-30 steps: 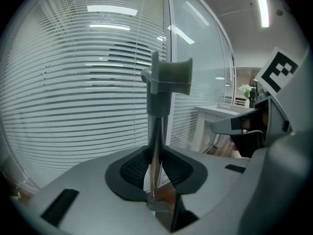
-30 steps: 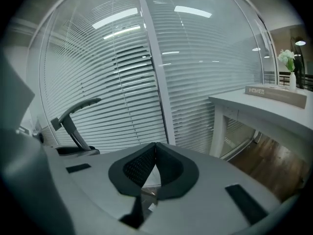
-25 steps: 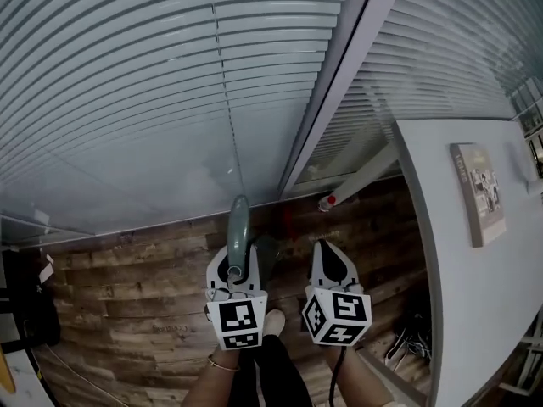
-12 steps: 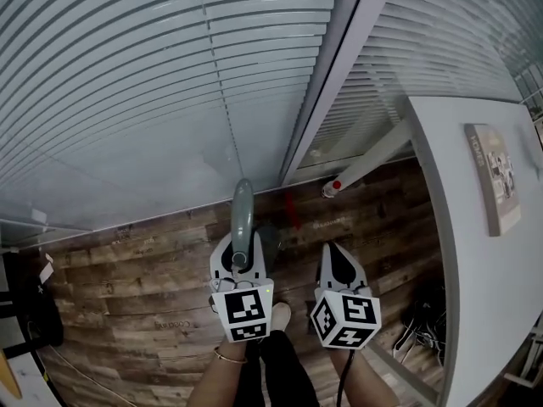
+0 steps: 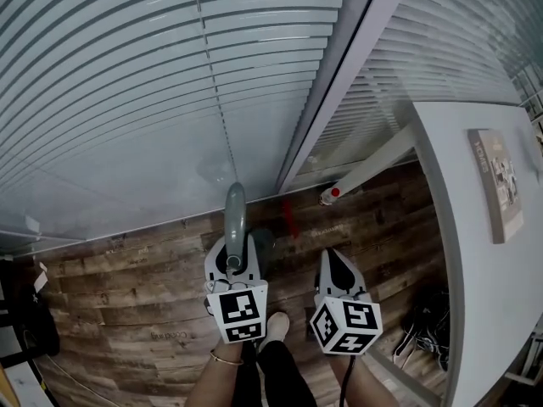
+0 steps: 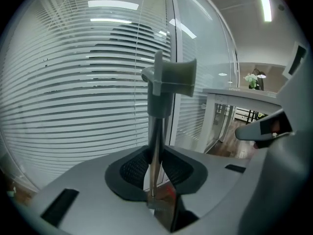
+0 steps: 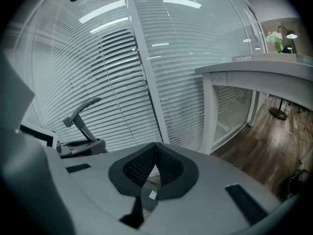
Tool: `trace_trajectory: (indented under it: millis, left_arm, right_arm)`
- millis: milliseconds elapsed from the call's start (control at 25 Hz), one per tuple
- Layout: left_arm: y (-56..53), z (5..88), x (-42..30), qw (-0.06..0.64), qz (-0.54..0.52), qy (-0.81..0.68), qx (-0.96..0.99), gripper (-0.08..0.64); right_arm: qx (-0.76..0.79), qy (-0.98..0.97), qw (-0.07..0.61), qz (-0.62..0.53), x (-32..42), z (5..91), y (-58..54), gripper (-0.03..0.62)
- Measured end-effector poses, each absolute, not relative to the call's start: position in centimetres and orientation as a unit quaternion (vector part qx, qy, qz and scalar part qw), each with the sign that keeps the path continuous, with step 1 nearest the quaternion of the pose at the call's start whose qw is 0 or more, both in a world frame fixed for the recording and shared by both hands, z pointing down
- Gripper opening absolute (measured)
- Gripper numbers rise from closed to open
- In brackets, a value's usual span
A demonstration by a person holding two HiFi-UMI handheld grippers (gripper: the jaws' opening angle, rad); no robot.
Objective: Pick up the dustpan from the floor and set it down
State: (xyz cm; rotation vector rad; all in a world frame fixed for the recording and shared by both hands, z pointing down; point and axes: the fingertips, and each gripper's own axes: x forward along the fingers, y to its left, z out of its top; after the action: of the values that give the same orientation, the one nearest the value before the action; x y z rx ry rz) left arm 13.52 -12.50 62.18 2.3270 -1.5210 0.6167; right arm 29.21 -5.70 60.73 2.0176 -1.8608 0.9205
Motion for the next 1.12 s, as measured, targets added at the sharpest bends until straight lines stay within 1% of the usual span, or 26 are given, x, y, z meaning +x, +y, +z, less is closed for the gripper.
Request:
trace_trajectory:
  millis: [560,1120]
  left_arm:
    - [-15.1,63.8,13.8,0.144,0.216,-0.526,0.81,0.095]
    - [-18.1,64.7,13.4,0.153,0.218,-0.542,0.797,0.097]
  right_arm:
    - [0.702,-0.62,0.113,0.332,29.8,62.6,-7.2,0.032]
    - [0.708,-0.605,0.122,0.343,30.6,64.1,-7.6,0.032]
